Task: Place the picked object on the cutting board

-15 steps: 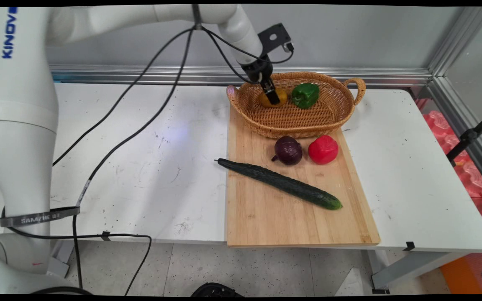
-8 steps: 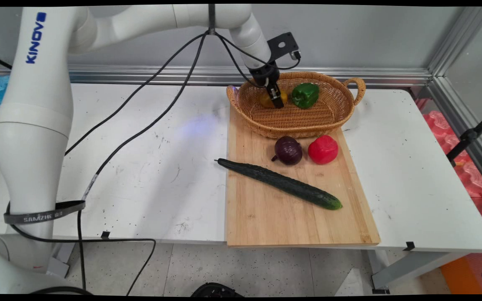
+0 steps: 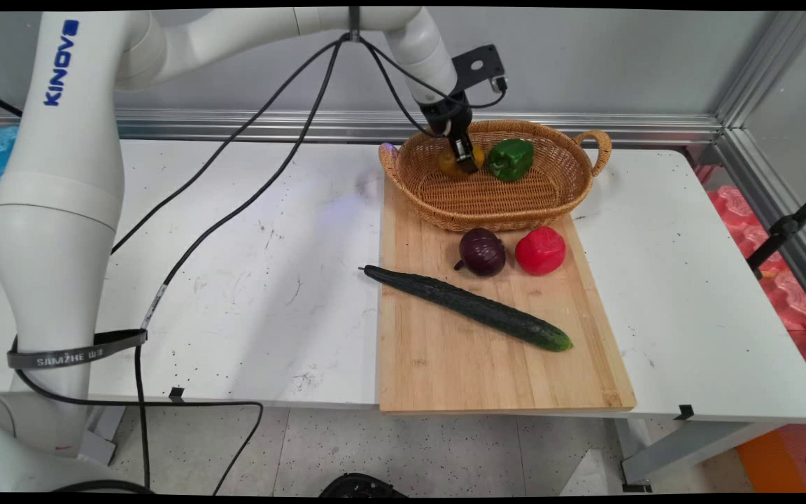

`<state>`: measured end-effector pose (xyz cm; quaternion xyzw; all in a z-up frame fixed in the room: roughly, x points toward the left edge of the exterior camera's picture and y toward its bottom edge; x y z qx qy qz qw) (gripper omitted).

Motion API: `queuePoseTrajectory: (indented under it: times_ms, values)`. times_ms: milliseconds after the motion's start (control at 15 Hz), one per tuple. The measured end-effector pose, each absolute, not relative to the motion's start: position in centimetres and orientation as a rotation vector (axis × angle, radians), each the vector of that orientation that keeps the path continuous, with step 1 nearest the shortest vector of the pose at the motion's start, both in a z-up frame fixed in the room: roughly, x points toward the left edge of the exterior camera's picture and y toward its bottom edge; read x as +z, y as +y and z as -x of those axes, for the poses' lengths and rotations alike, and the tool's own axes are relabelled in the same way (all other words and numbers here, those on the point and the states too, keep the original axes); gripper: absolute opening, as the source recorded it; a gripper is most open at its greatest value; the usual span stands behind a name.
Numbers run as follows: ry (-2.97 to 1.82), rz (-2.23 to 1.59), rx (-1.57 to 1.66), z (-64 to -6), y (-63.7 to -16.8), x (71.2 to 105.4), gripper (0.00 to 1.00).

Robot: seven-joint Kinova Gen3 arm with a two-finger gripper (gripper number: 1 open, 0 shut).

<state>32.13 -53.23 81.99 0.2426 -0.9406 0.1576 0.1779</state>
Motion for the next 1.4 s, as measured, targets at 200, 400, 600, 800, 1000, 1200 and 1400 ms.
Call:
queuePoseTrajectory:
  times_ms: [200,400,600,800,1000,1200,1400]
  values:
    - [-2.646,-0.641,0.463,-31.9,-52.2,84.9,0.0]
    - [-2.634,-0.598,0.467,-31.7,-50.6,87.5,0.0]
    - [-2.627,-0.527,0.451,-31.3,-48.1,90.4,0.0]
    - [-2.622,-0.414,0.41,-30.5,-44.6,93.0,0.0]
    - [-2.622,-0.32,0.367,-29.9,-42.0,94.3,0.0]
    - [-2.625,-0.228,0.323,-29.4,-39.7,95.1,0.0]
    - [-2.631,-0.124,0.269,-29.0,-37.1,95.4,0.0]
